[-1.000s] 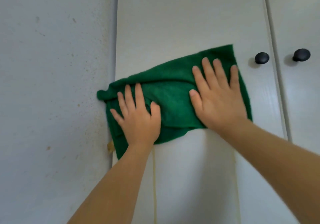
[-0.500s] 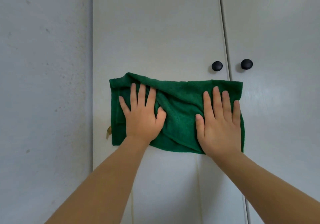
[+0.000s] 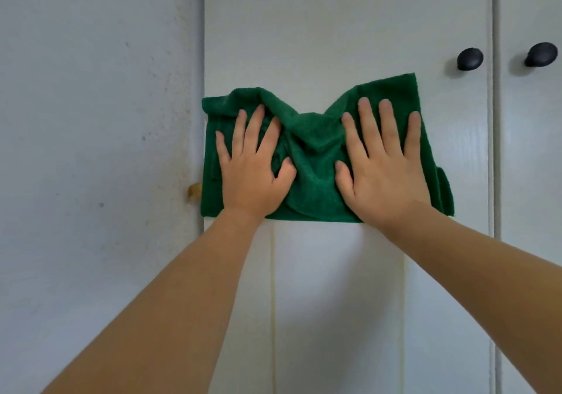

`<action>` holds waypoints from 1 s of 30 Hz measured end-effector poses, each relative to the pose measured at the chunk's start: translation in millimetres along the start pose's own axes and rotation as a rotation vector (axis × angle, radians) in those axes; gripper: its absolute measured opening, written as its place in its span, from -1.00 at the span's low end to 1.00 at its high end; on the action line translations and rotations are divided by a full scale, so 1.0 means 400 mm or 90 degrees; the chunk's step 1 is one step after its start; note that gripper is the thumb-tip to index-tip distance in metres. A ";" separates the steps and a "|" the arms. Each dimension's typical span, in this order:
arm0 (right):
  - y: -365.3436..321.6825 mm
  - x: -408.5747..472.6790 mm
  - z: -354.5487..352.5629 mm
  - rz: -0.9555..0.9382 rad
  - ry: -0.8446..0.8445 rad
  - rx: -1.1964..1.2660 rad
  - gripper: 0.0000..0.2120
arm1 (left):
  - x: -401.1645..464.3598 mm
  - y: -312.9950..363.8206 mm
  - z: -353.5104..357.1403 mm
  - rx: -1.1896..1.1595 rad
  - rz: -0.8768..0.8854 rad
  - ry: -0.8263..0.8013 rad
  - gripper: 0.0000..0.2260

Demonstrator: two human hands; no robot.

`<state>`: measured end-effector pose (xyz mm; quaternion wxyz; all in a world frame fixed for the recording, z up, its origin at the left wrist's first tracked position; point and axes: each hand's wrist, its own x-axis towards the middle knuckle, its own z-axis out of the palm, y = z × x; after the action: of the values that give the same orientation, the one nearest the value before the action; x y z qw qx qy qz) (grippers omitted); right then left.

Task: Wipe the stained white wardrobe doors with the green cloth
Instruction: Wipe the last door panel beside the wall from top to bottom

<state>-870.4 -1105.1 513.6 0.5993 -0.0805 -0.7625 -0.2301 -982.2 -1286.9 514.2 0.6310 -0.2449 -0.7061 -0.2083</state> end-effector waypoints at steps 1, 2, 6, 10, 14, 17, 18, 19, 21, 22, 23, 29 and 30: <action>0.002 0.002 0.000 -0.010 0.003 -0.002 -0.34 | 0.000 0.006 0.001 0.000 -0.015 0.003 -0.38; 0.002 0.001 0.000 -0.007 0.007 0.003 -0.34 | -0.005 0.012 0.001 -0.003 -0.049 0.010 -0.38; -0.006 -0.009 0.002 0.040 0.035 0.056 -0.37 | -0.072 0.048 0.016 -0.065 -0.337 0.063 -0.38; -0.005 -0.012 0.000 0.052 0.053 0.086 -0.38 | -0.130 0.063 0.023 -0.045 -0.328 0.044 -0.34; -0.038 -0.037 0.002 0.095 0.049 0.090 -0.34 | -0.133 -0.009 0.013 0.059 0.040 -0.041 -0.32; -0.058 -0.050 0.005 0.108 0.046 0.090 -0.34 | -0.134 -0.026 0.019 0.054 0.078 -0.019 -0.37; -0.058 -0.049 0.004 0.107 0.046 0.090 -0.34 | -0.141 -0.017 0.020 0.041 0.008 -0.002 -0.37; -0.057 -0.047 0.003 0.104 0.047 0.089 -0.34 | -0.151 -0.001 0.018 0.020 -0.099 0.017 -0.37; -0.055 -0.046 0.005 0.082 0.052 0.089 -0.36 | -0.171 0.046 0.018 -0.042 -0.356 0.053 -0.36; -0.057 -0.046 0.006 0.063 0.056 0.089 -0.38 | -0.181 0.068 0.020 -0.071 -0.447 0.064 -0.35; -0.058 -0.047 0.007 0.048 0.057 0.089 -0.39 | -0.189 0.086 0.023 -0.092 -0.493 0.071 -0.34; -0.051 -0.051 0.006 0.059 0.041 0.112 -0.37 | -0.222 0.063 0.032 0.013 -0.210 0.010 -0.34; -0.052 -0.054 0.004 0.060 0.036 0.124 -0.35 | -0.229 0.047 0.030 0.040 -0.075 -0.010 -0.36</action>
<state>-874.4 -1119.2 487.4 0.6356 -0.0511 -0.7595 -0.1285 -972.5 -1272.3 421.5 0.6196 -0.1843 -0.7302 -0.2212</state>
